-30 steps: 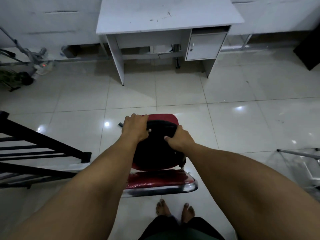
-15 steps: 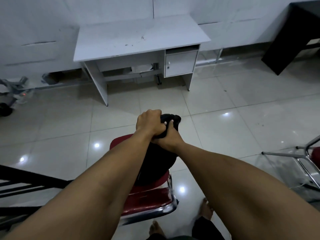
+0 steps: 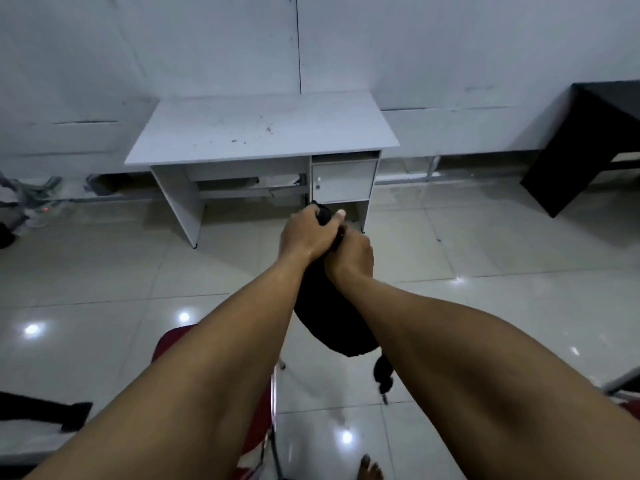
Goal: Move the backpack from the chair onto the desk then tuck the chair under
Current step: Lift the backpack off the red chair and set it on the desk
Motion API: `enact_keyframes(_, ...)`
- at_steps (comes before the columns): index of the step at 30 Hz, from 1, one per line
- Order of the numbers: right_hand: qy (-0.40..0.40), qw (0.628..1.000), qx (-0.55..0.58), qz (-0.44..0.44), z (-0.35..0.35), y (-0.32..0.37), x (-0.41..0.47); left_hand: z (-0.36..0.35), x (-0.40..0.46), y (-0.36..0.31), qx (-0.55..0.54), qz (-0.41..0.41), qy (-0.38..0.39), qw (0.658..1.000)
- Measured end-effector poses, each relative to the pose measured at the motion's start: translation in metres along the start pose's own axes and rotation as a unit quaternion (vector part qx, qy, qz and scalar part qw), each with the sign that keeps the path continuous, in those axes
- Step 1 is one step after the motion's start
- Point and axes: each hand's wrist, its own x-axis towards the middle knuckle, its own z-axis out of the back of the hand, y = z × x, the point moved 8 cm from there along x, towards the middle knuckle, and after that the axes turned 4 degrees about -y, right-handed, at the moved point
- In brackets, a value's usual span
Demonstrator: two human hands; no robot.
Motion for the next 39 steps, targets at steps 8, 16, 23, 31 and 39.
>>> enact_keyframes(8, 0.009, 0.995, -0.022, 0.097, 0.051, -0.022, 0.127, -0.015, 0.107, -0.008, 0.154, -0.078, 0.050, 0.984)
enact_keyframes(16, -0.007, 0.992, -0.024, 0.120, 0.056, -0.027, 0.261, -0.112, 0.208, -0.054, 0.236, -0.167, 0.191, 0.938)
enact_keyframes(23, -0.046, 0.994, -0.021, 0.094, 0.065, 0.000, 0.362, -0.098, 0.305, -0.106, 0.211, -0.234, 0.141, 0.938)
enact_keyframes(31, -0.072, 0.988, -0.007, 0.136, 0.078, 0.081, 0.474, -0.039, 0.410, -0.157, 0.174, -0.242, -0.055, 0.953)
enact_keyframes(39, -0.074, 0.978, 0.018, 0.196, 0.071, 0.154, 0.606, -0.015, 0.529, -0.205, 0.098, -0.231, -0.149, 0.956)
